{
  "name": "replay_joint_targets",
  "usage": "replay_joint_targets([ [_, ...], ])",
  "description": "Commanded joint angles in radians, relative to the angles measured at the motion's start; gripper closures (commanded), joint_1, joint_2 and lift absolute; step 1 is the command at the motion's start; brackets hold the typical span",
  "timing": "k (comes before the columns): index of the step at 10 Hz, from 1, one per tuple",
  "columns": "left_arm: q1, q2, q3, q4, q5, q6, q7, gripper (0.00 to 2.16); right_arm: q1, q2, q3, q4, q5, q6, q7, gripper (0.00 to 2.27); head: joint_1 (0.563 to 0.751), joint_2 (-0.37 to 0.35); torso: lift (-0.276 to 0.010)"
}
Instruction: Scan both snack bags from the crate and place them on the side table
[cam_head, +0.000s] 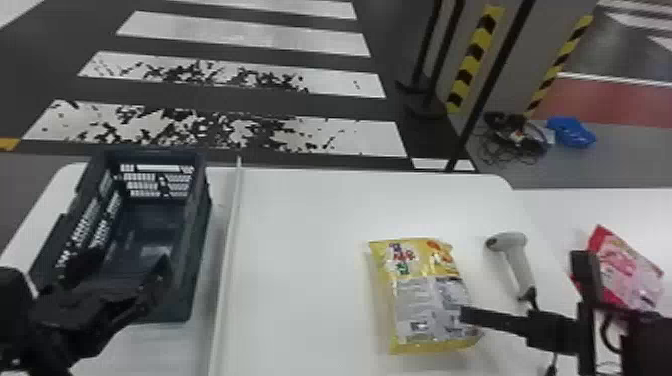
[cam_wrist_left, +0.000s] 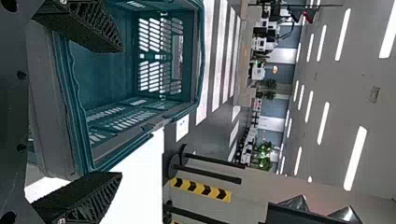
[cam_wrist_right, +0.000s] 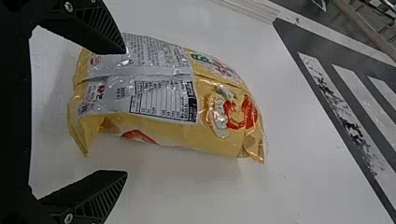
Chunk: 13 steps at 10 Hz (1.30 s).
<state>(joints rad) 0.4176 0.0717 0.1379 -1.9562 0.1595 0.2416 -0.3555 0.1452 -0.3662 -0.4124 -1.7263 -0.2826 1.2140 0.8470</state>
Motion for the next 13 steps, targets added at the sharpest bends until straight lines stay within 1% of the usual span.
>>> replay_joint_targets([
  [1,-0.003,0.0,0.0,0.007,0.0,0.0,0.001,0.04,0.001,0.0,0.012,0.004,0.003,-0.003,0.017,0.08,0.695,-0.161,-0.095],
  [3,-0.006,-0.001,0.0,0.013,0.0,-0.003,0.001,0.04,-0.001,-0.004,0.037,0.004,0.013,-0.003,0.037,0.09,0.695,-0.149,-0.095],
  [4,-0.006,-0.001,0.0,0.013,0.002,-0.003,0.001,0.04,-0.001,-0.004,0.049,0.005,0.02,-0.003,0.04,0.21,0.695,-0.141,-0.095],
  [5,-0.006,-0.001,0.002,0.013,0.002,-0.003,0.001,0.04,-0.009,-0.007,0.066,0.016,0.048,-0.003,0.046,0.45,0.695,-0.135,-0.095],
  [6,-0.006,-0.001,0.002,0.013,0.002,-0.003,0.001,0.04,-0.018,-0.011,0.083,0.03,0.072,-0.003,0.053,1.14,0.695,-0.132,-0.095],
  [7,-0.008,-0.001,0.002,0.014,0.002,-0.003,0.001,0.04,-0.021,-0.01,0.089,0.034,0.095,0.0,0.046,2.27,0.695,-0.131,-0.095],
  [8,-0.008,-0.001,0.002,0.016,0.002,-0.003,0.001,0.04,-0.021,-0.011,0.09,0.033,0.106,-0.003,0.047,2.26,0.695,-0.134,-0.095],
  [10,-0.008,-0.001,0.002,0.016,0.002,-0.003,0.001,0.04,-0.016,-0.014,0.069,0.024,0.092,0.0,0.053,2.26,0.695,-0.14,-0.095],
  [11,-0.006,-0.001,0.002,0.016,0.002,-0.003,0.0,0.04,-0.01,-0.013,0.033,-0.001,0.063,0.006,0.053,2.26,0.695,-0.143,-0.095],
  [13,-0.005,0.0,0.002,0.011,0.002,0.0,0.0,0.04,-0.004,-0.007,-0.074,-0.058,-0.013,0.022,0.052,2.26,0.695,-0.156,-0.095],
])
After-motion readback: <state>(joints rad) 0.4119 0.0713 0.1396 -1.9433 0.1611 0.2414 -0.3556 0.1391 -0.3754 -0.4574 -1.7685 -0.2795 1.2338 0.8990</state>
